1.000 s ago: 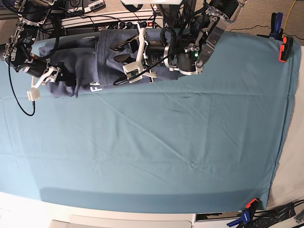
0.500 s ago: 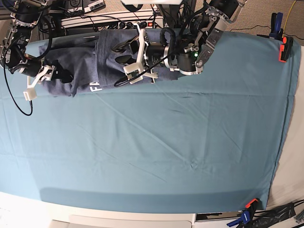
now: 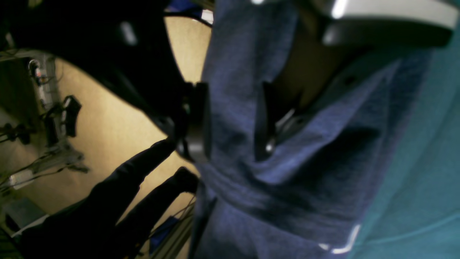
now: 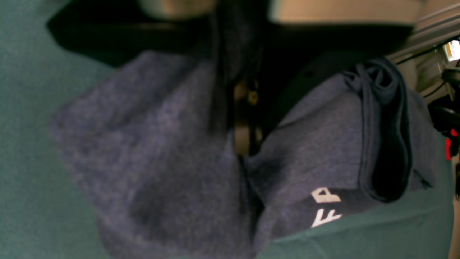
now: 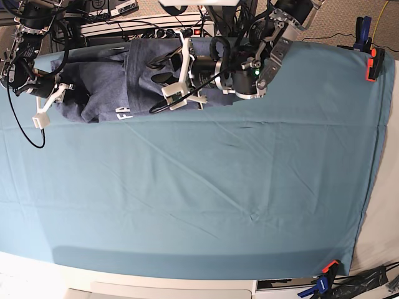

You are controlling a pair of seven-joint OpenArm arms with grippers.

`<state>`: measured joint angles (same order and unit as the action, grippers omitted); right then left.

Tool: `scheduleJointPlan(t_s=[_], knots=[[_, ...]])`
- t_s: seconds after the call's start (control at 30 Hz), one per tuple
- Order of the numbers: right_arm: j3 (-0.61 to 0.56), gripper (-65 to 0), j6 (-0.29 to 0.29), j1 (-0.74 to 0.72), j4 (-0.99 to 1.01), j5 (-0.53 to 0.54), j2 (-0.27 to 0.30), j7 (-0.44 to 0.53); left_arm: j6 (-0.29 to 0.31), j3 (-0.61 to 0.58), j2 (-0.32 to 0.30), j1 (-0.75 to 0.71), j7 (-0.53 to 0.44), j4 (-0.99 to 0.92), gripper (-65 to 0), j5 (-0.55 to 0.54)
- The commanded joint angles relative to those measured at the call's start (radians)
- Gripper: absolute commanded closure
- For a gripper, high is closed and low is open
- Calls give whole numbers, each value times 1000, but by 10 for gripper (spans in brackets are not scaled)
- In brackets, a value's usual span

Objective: Fold the T-shirt properly

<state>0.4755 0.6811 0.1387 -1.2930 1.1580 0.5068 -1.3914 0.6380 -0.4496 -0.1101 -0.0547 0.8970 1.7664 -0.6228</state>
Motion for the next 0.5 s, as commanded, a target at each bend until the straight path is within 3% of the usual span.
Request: scheduleJointPlan(t_s=[0.0,0.2,0.33,0.47], knots=[[4,0,1,-6,-9,23,23,-5,5,24,7,17,-13,18,-219,-16],[4,0,1,-5,-13,144,23,-5,-13,196,-7,21,31,19,-219,-103],[4,0,0,8,-63,261,23,-5,-13,309,-72,22,31,19,-220,-122],[4,0,1,66,-207,275,23,-5,-13,446,-152,21,45,19,-219,-178]])
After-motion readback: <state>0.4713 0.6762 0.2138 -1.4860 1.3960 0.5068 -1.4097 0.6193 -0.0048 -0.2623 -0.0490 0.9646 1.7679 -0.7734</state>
